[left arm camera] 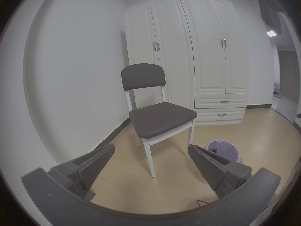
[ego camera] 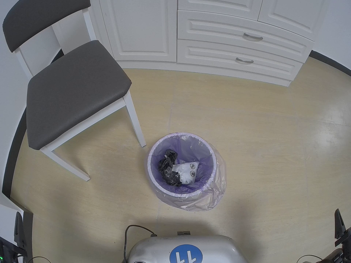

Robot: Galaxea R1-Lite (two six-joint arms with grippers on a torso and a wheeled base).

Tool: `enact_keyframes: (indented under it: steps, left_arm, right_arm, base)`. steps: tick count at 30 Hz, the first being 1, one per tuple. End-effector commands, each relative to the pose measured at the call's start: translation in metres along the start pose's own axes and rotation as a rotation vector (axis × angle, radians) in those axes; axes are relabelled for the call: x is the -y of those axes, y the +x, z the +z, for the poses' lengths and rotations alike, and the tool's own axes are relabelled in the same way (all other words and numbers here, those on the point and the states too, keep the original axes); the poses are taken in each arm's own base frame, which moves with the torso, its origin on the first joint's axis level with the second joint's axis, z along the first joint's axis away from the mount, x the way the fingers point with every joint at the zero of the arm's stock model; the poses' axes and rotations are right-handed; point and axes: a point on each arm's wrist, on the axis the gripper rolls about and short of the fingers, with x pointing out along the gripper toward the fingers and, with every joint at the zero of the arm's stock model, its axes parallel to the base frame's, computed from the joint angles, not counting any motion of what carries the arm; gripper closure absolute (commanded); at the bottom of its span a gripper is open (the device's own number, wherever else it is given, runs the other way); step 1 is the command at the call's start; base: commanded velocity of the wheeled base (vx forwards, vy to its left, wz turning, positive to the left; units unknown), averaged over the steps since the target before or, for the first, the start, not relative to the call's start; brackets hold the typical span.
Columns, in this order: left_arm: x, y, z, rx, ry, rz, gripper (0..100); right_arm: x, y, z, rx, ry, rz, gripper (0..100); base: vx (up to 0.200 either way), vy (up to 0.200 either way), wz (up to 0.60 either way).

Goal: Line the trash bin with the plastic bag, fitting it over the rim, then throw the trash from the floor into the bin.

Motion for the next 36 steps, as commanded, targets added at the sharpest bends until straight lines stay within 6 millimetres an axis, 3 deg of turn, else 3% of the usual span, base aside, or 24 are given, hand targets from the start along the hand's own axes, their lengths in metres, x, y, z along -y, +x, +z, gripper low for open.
enact_keyframes:
  steps: [1, 8, 36]
  left_arm:
    - [0.0004, -0.0006, -0.0092, -0.039, 0.012, 0.002, 0]
    - [0.0006, -0.0010, -0.0155, -0.099, 0.019, -0.003, 0]
    - [0.0005, -0.0012, -0.0177, -0.125, -0.002, 0.002, 0]
  right_arm:
    - [0.0004, 0.0001, -0.0050, -0.006, 0.000, 0.003, 0]
    - [-0.0016, -0.0002, -0.0065, -0.029, -0.006, 0.093, 0]
    - [-0.0014, -0.0001, -0.0085, -0.044, -0.046, 0.094, 0]
  base:
    - [0.000, 0.000, 0.00]
    - [0.000, 0.000, 0.00]
    - [0.000, 0.000, 0.00]
